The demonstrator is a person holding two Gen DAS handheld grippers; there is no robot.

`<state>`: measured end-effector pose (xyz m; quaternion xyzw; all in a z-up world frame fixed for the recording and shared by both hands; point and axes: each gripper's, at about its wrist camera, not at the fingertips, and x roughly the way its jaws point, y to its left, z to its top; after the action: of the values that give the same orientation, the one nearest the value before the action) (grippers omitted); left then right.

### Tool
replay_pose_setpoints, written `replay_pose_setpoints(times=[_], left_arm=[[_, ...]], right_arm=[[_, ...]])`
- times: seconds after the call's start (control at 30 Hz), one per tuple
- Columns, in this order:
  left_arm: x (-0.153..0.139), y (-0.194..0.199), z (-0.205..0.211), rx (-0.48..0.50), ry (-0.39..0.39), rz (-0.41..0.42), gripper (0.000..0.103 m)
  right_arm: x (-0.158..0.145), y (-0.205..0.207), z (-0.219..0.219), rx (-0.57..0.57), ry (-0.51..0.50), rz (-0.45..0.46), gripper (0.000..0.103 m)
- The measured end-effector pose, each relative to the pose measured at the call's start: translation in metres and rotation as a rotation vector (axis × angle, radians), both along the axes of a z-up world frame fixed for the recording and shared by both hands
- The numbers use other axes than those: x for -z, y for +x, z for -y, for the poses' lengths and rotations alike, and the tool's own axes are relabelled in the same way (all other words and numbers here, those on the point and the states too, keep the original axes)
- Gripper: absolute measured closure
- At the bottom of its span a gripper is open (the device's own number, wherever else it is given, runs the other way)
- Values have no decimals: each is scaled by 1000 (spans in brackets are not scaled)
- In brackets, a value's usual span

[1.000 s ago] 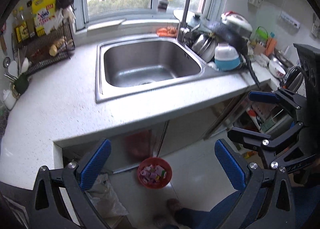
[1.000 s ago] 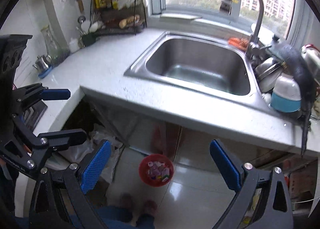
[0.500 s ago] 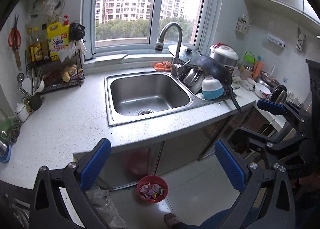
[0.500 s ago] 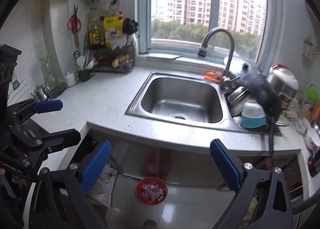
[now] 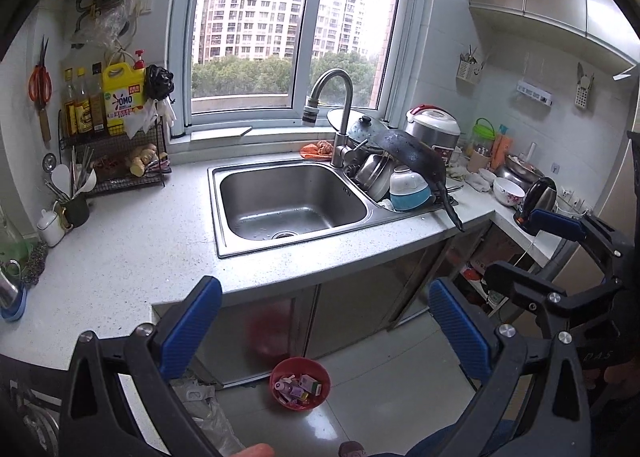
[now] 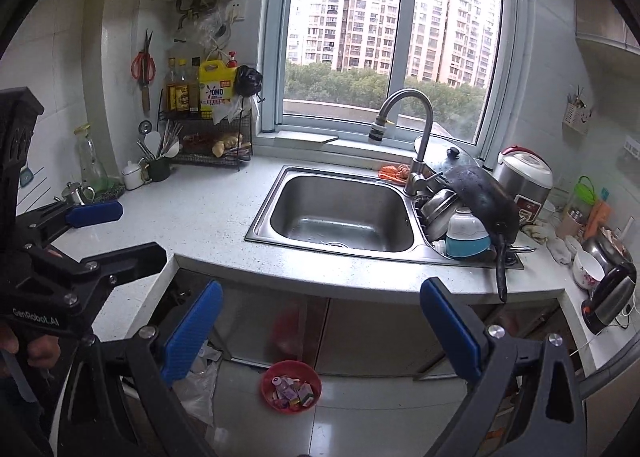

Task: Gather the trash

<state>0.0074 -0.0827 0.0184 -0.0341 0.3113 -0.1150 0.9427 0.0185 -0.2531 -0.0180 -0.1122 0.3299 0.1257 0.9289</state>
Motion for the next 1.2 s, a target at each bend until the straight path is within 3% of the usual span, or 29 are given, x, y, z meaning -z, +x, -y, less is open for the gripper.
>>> replay_pose_setpoints(times=[1.2], left_arm=[[-6,-16,18,-19,30,17,0]], right_arm=[[-5,-20,-2,11,-13,-16,4]])
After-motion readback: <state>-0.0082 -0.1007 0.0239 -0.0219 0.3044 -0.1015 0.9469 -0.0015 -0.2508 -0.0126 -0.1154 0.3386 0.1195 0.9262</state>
